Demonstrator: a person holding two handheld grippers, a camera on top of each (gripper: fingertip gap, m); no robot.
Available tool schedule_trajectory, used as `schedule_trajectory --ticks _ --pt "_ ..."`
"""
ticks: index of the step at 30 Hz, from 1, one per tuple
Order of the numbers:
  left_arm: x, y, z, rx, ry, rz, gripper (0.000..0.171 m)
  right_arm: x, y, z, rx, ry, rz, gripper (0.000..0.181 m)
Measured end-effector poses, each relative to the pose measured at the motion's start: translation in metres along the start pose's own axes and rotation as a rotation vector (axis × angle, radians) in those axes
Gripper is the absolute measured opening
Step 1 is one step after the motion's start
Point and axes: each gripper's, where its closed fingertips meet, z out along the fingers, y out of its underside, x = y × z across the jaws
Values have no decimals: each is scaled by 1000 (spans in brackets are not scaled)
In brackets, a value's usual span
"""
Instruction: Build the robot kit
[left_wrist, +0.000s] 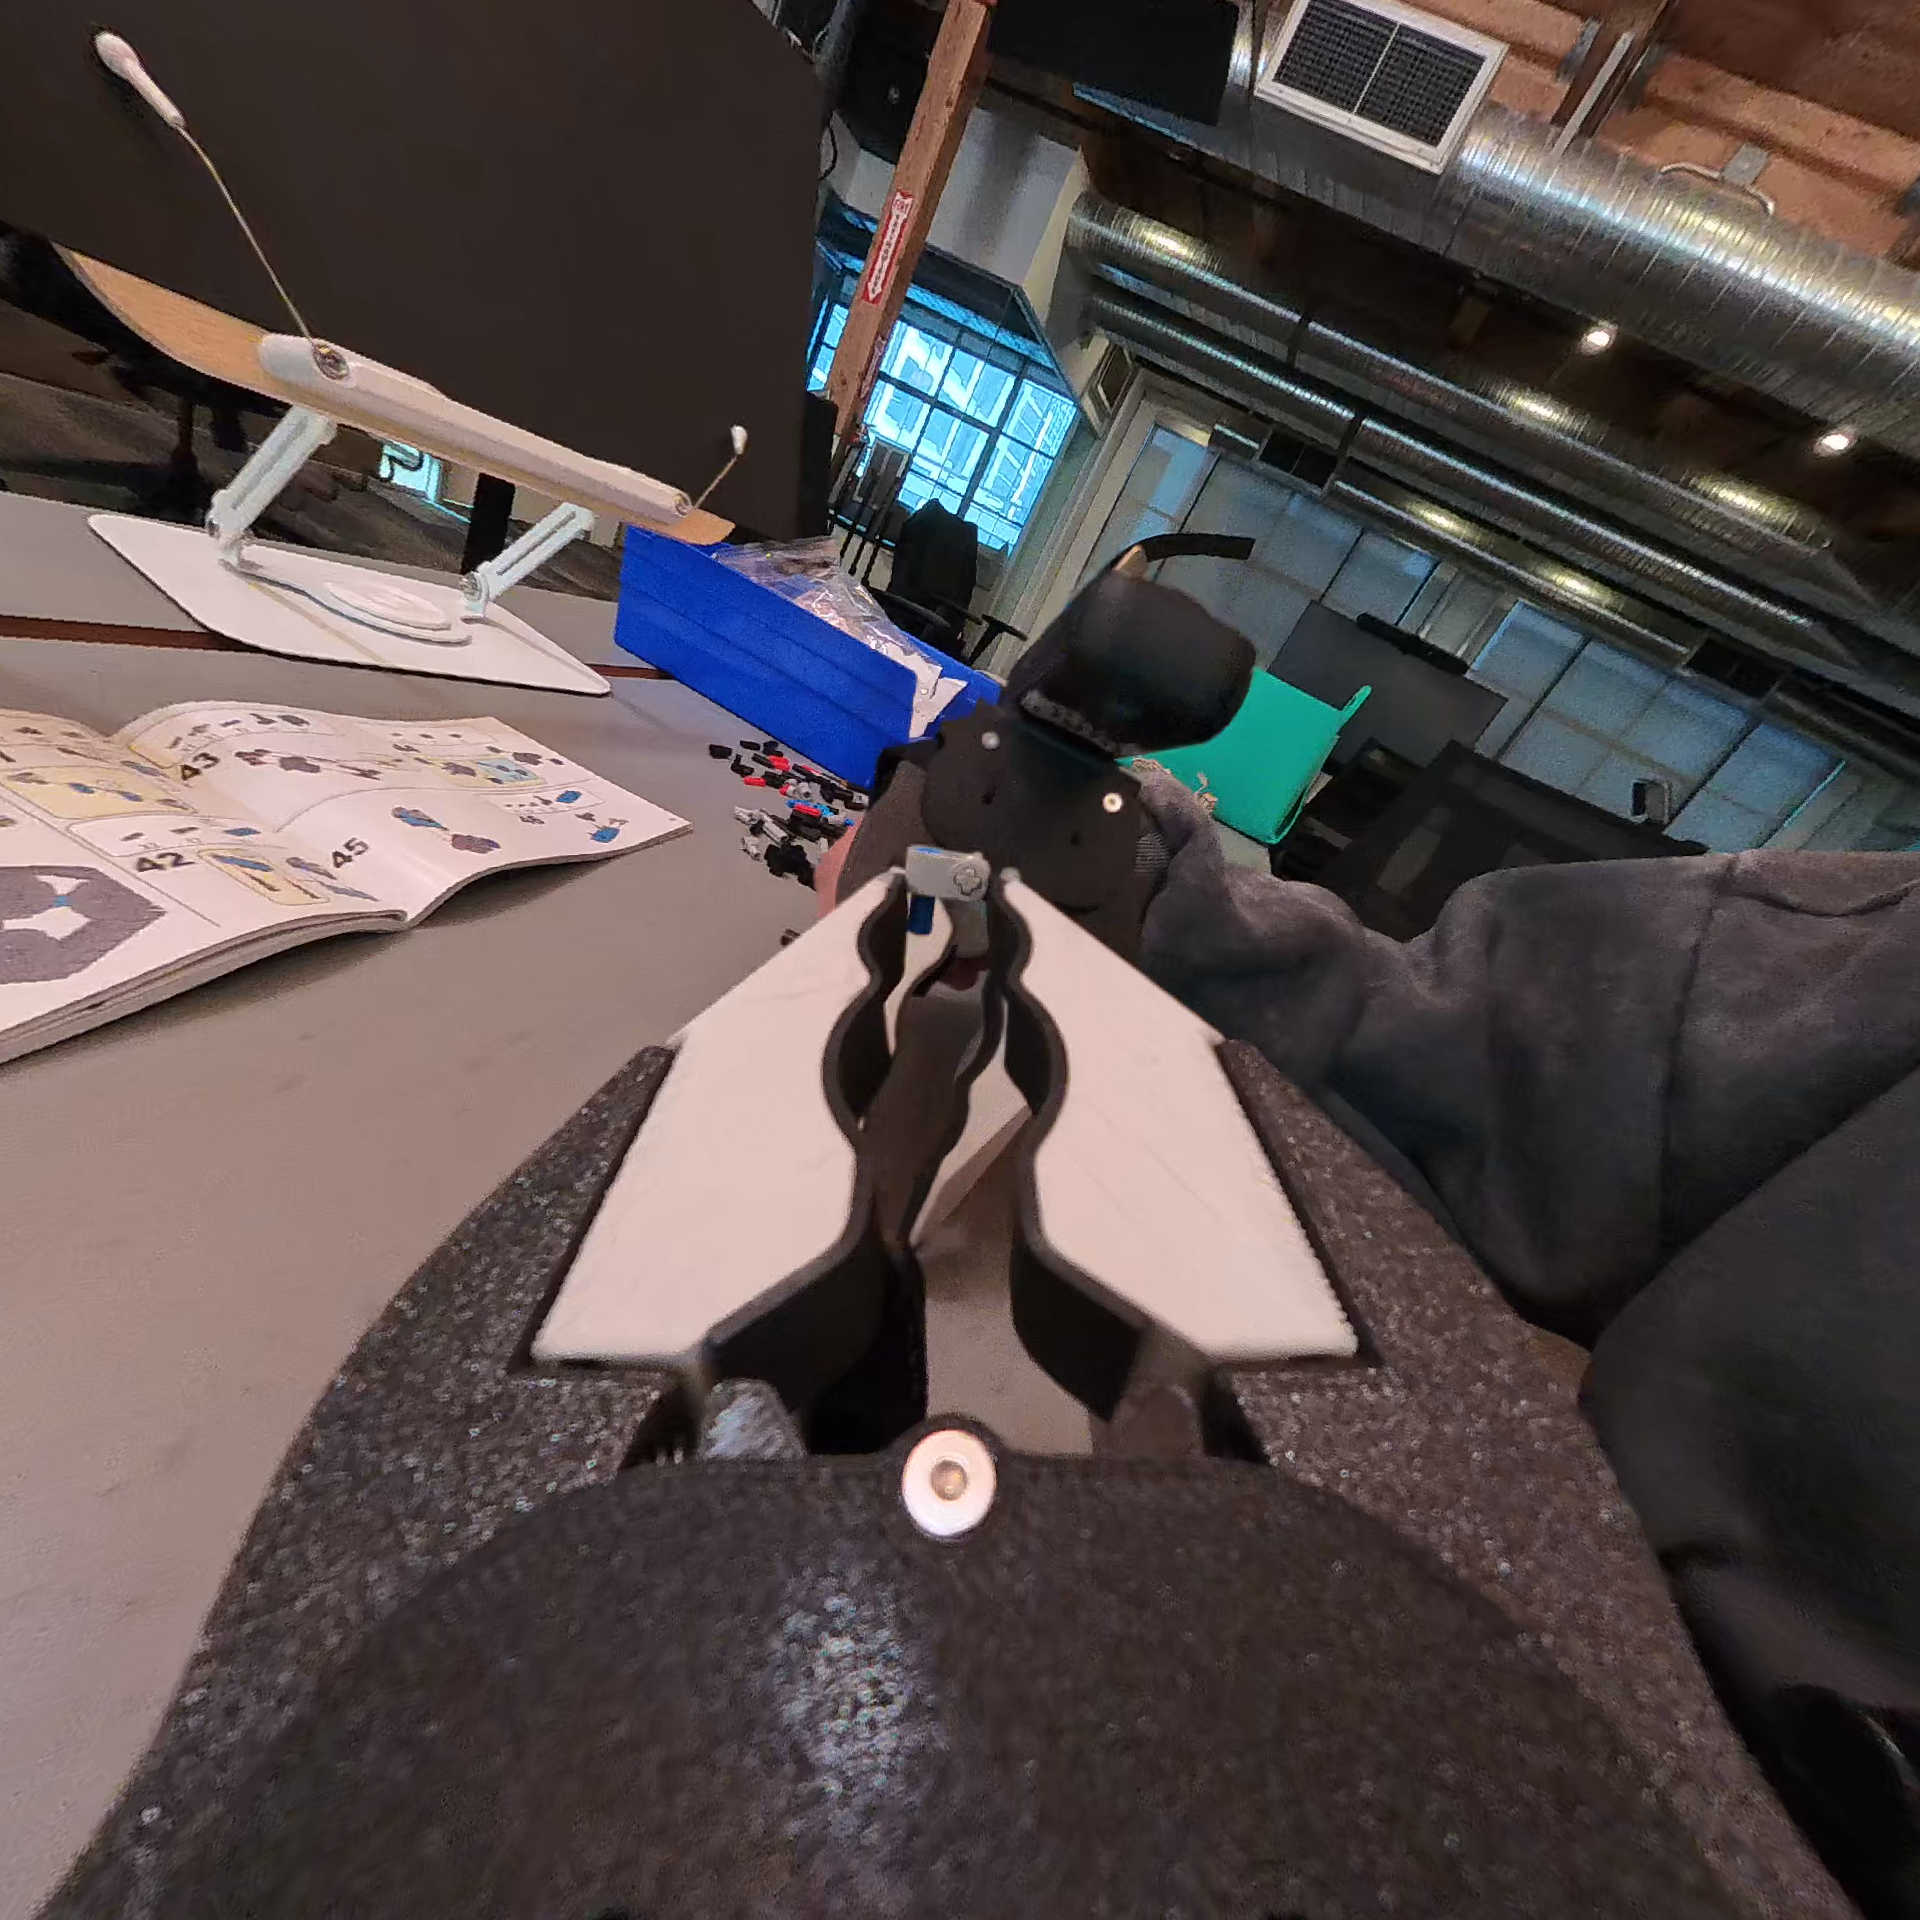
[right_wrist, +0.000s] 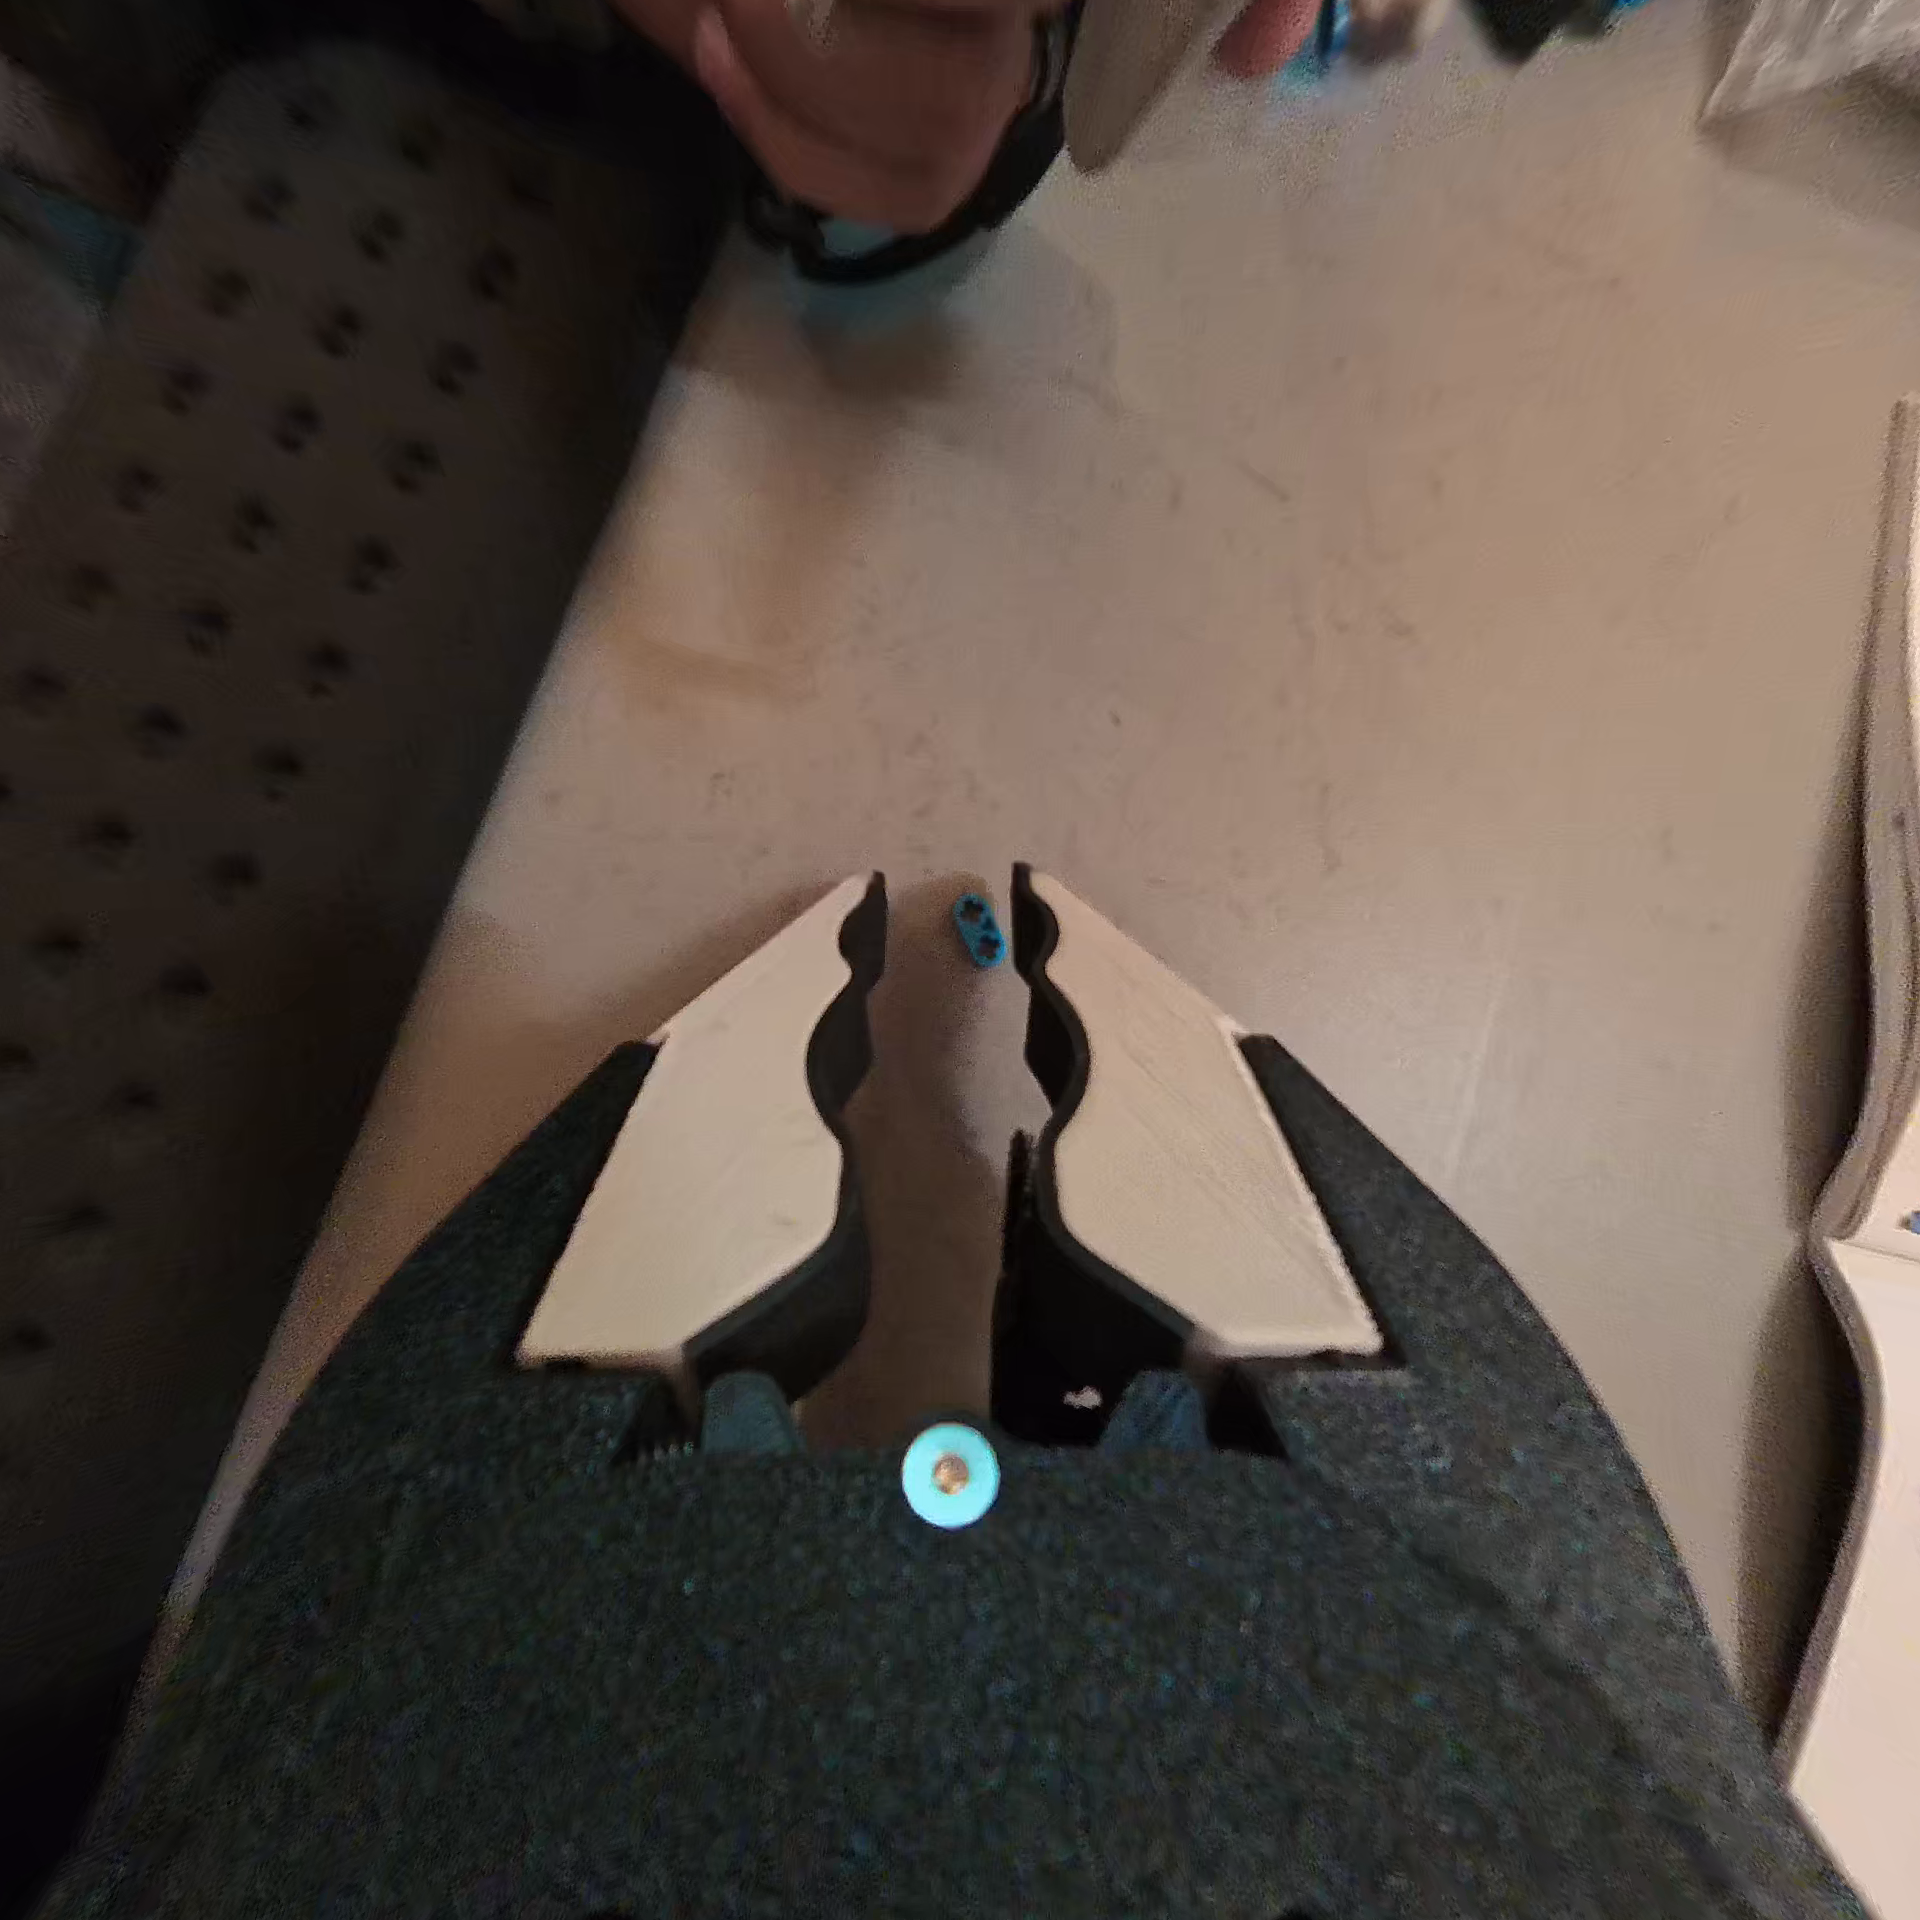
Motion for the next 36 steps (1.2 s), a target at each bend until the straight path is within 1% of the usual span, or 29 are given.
schedule_trajectory --ticks 4,8,11,13,14,15,17,18,19,20,24,26,28,32,36 --pt "3 2 2 -11 28 -15 15 4 11 6 -61 8 -3 17" --pt "3 2 3 -15 44 -39 14 2 12 7 -54 -22 27 11" --pt "0 2 3 -12 29 -36 15 5 12 7 -53 -27 79 7" --pt "-1 -1 1 3 18 -25 14 13 11 4 -37 40 104 7" --pt "-1 -3 0 15 16 -21 15 15 2 -2 30 55 127 6" --pt "-1 -5 -1 28 15 -15 15 18 -13 -14 145 68 178 7" --pt "0 -9 -4 52 4 3 14 28 -48 -49 434 85 298 7" --pt "0 -11 -6 64 -1 11 14 30 -64 -69 573 70 351 6" --pt "0 -13 -7 74 -5 17 14 34 -75 -84 683 59 403 6" --pt "0 -15 -8 85 -5 21 14 35 -83 -91 752 31 447 6" --pt "0 -18 -10 109 -3 13 14 36 -95 -81 880 -149 651 6" --pt "-2 -19 -11 114 -13 10 14 39 -101 -89 1005 -263 737 6" --pt "-3 -20 -11 120 -15 7 14 39 -103 -90 1049 -352 792 6" --pt "-4 -20 -9 117 -21 13 14 36 -109 -88 1096 -441 844 6" --pt "-5 -20 -8 117 -23 7 14 38 -109 -89 1129 -482 883 6"
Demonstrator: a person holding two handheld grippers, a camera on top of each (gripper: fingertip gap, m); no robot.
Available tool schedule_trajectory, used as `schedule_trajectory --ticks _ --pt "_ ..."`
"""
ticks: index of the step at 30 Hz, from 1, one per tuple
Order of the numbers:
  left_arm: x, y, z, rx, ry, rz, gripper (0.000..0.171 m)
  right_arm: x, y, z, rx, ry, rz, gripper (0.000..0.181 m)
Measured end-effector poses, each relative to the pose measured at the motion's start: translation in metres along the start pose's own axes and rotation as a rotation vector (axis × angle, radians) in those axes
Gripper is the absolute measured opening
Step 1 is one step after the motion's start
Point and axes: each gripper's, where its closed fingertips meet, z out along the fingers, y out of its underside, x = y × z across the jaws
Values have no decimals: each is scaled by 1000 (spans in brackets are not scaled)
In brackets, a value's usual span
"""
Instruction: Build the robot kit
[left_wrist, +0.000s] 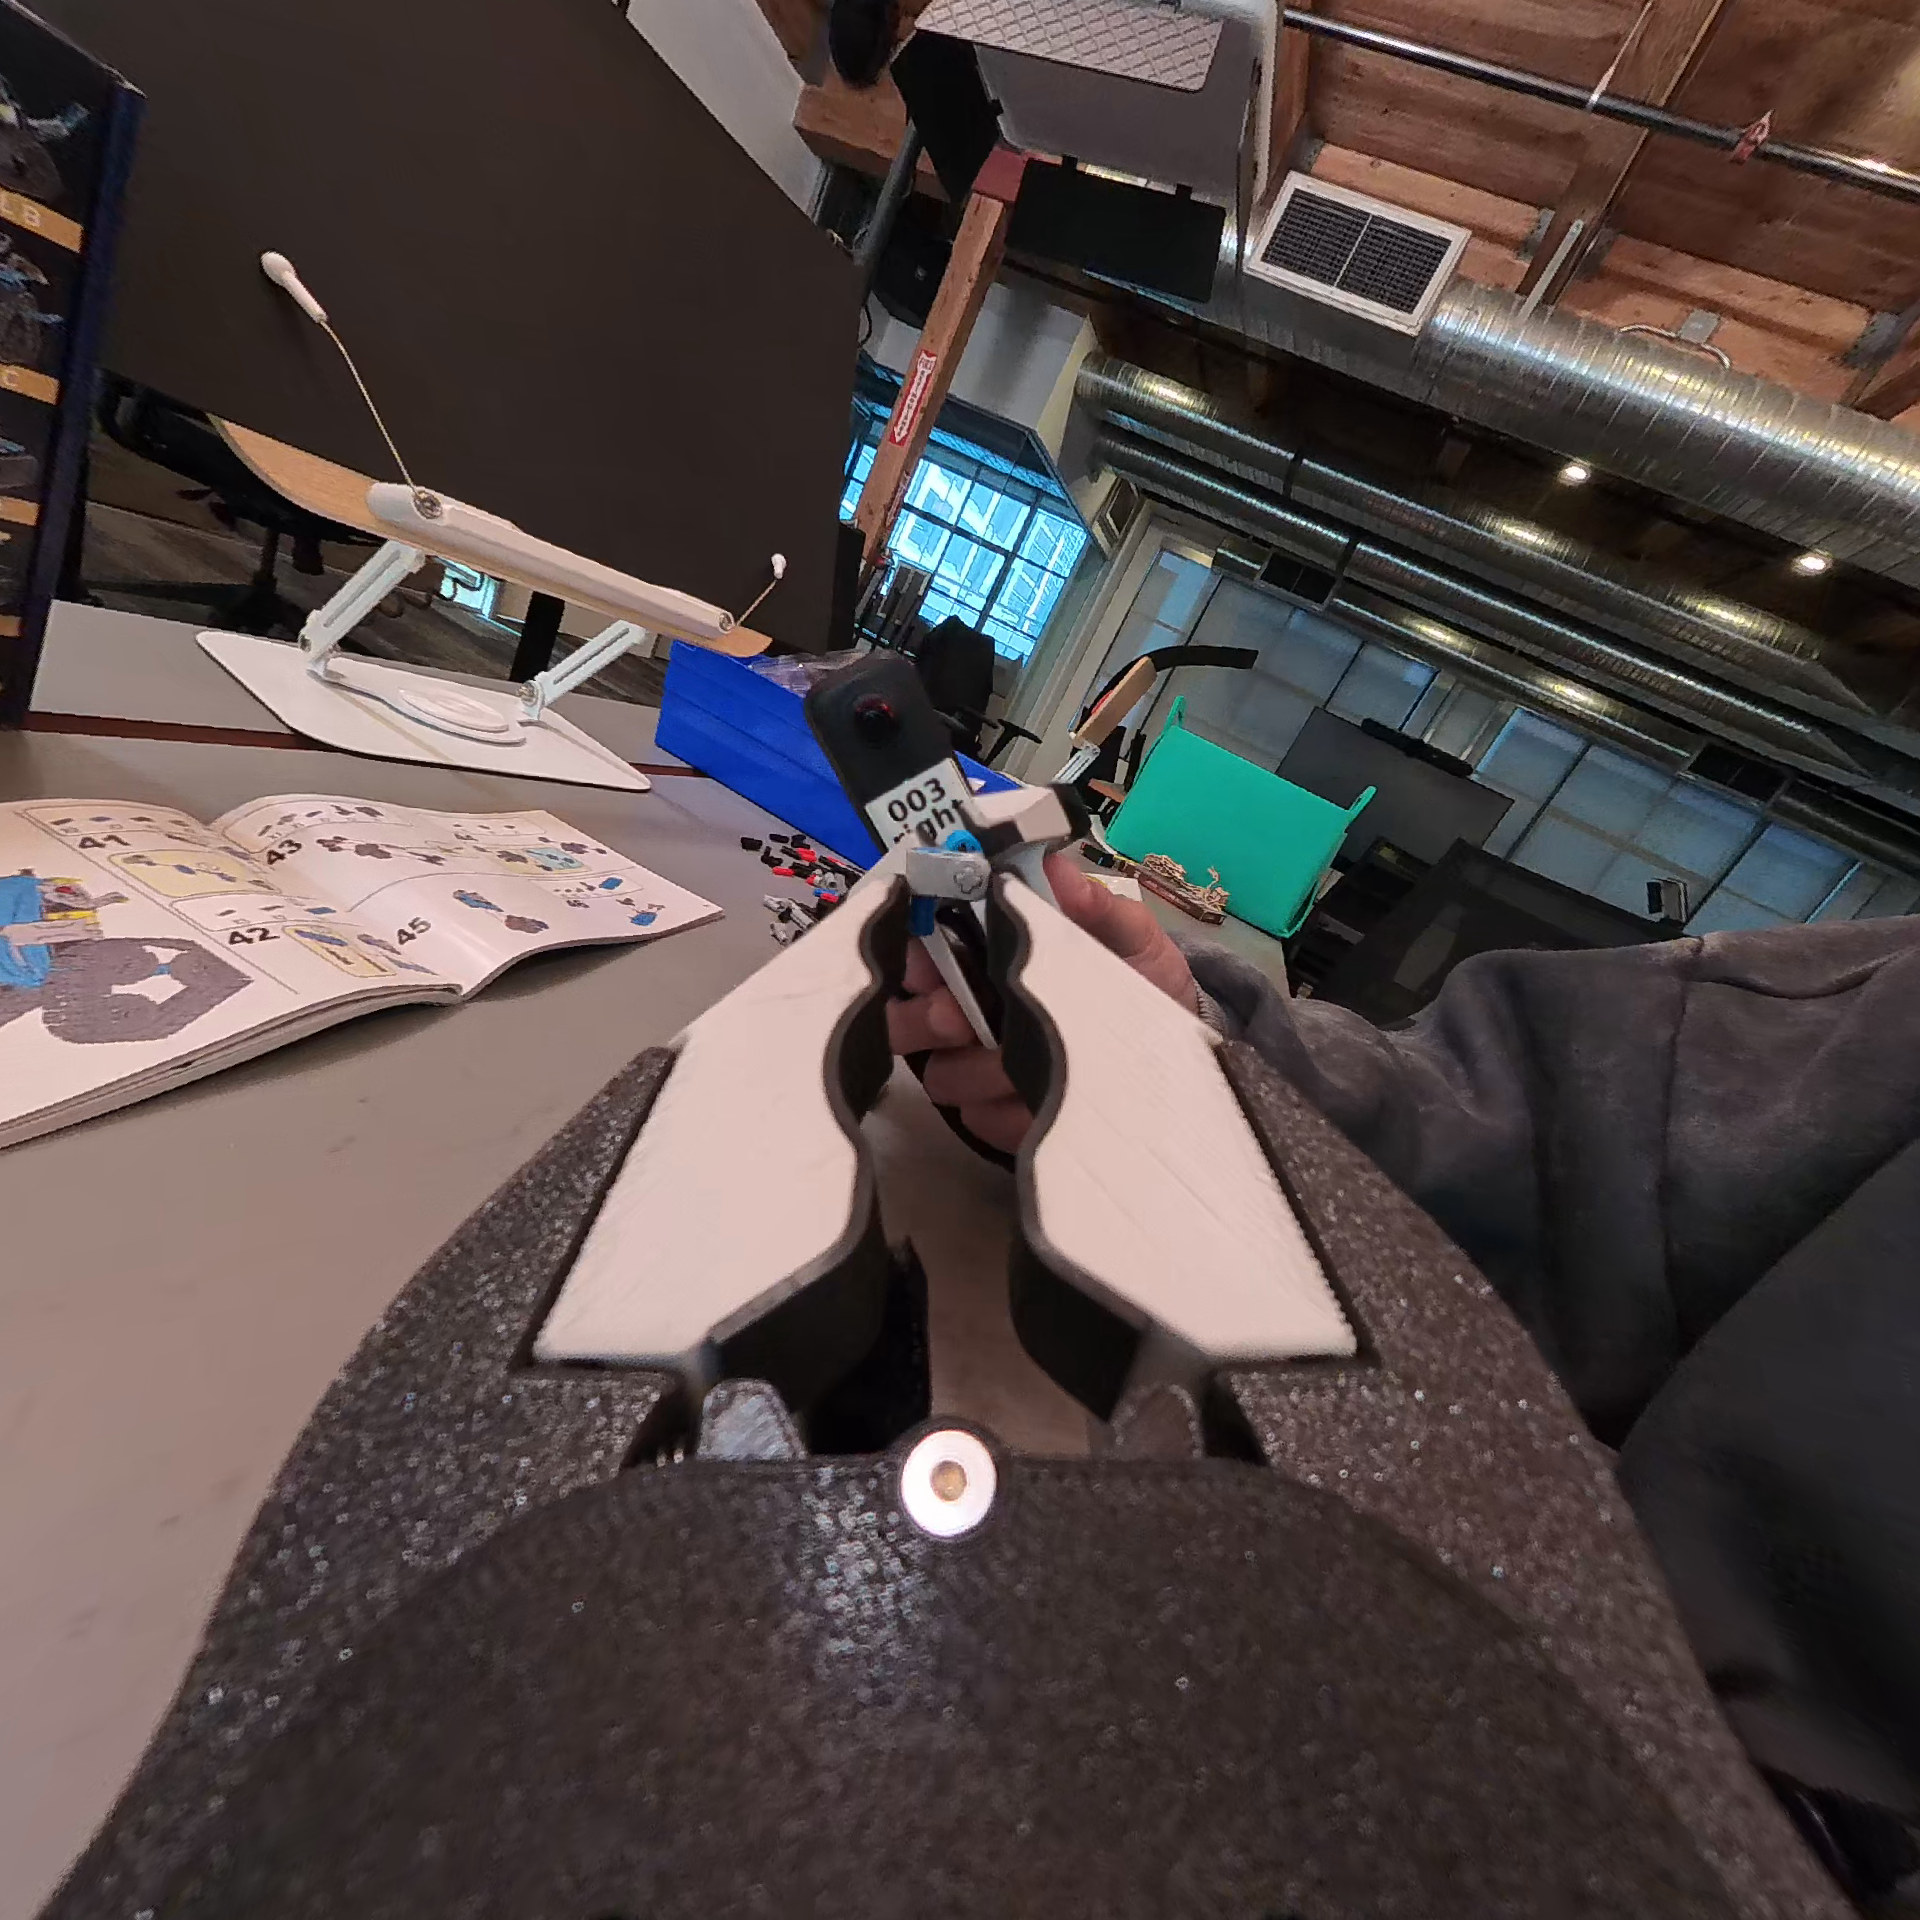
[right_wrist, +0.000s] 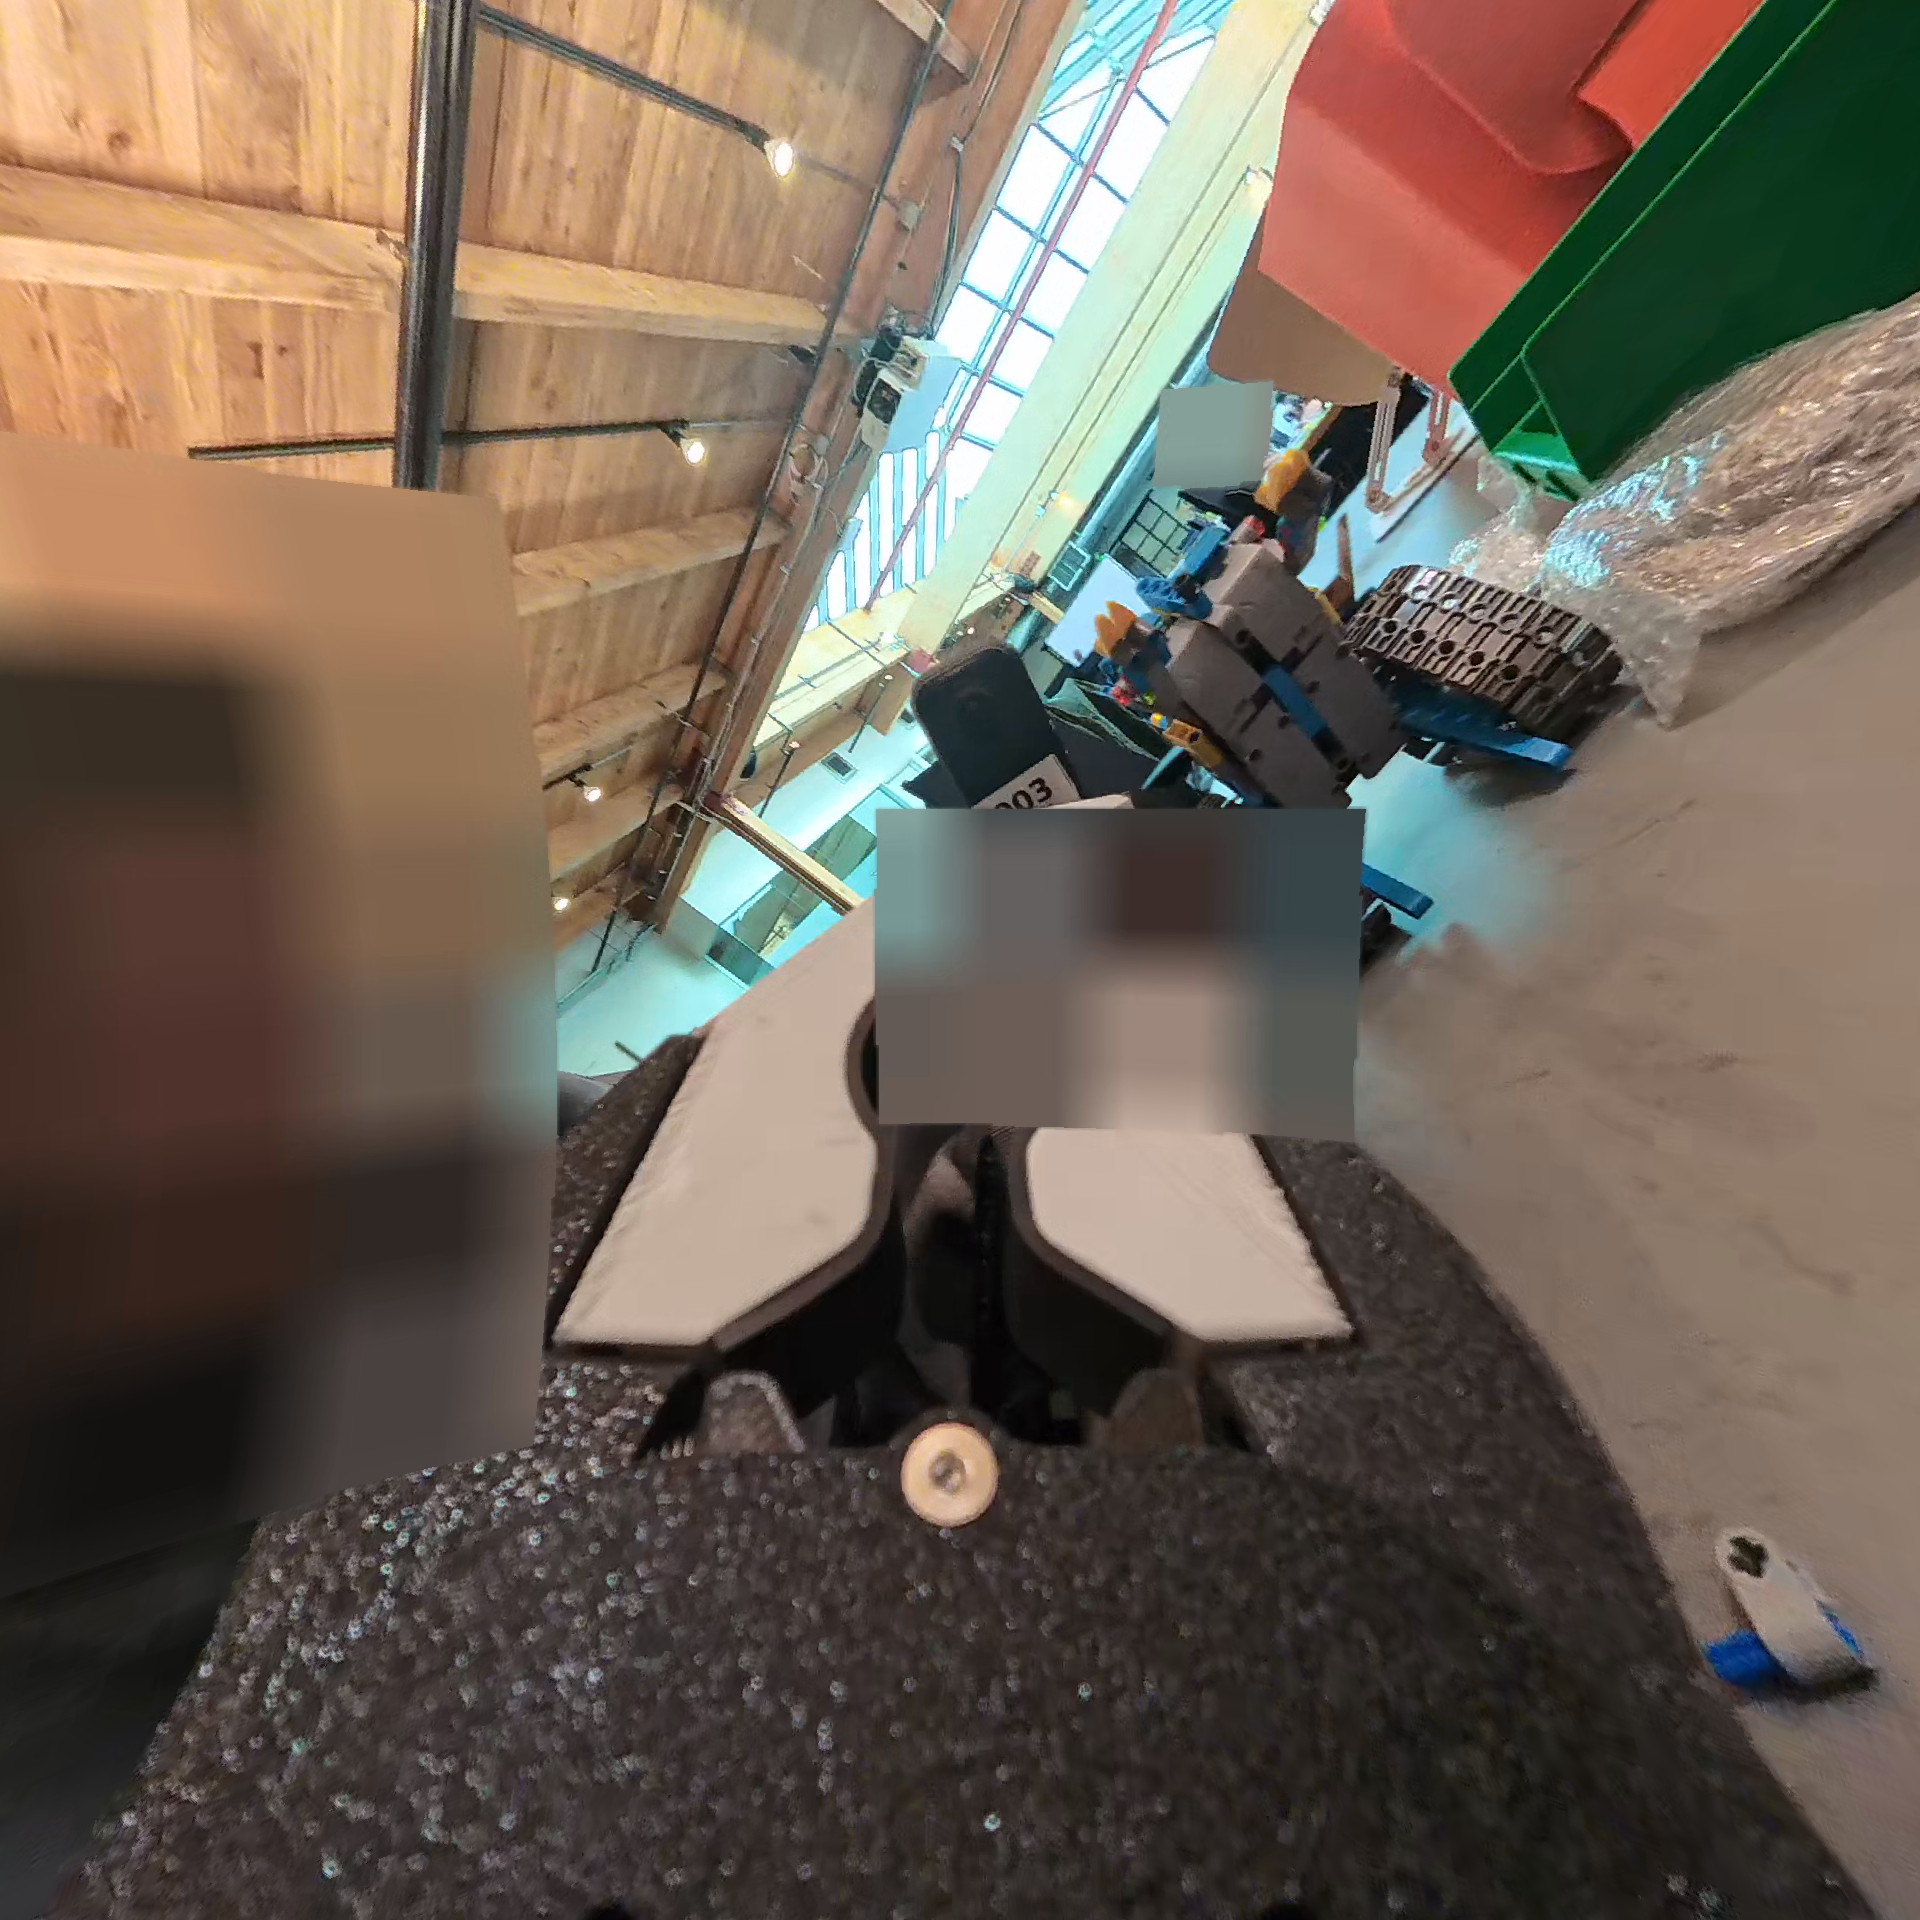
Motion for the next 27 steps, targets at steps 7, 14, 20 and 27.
schedule_trajectory --ticks 7,14,20,27 --pt "-3 0 0 -1 -19 9 13 2 0 0 1 9 -11 6" --pt "-3 -1 -1 10 -20 -7 14 2 0 1 6 26 -65 7" --pt "-2 -2 -1 13 -35 20 13 1 -1 2 14 21 -59 7" --pt "-2 -2 -2 12 -35 16 14 2 -1 2 15 14 -47 6"
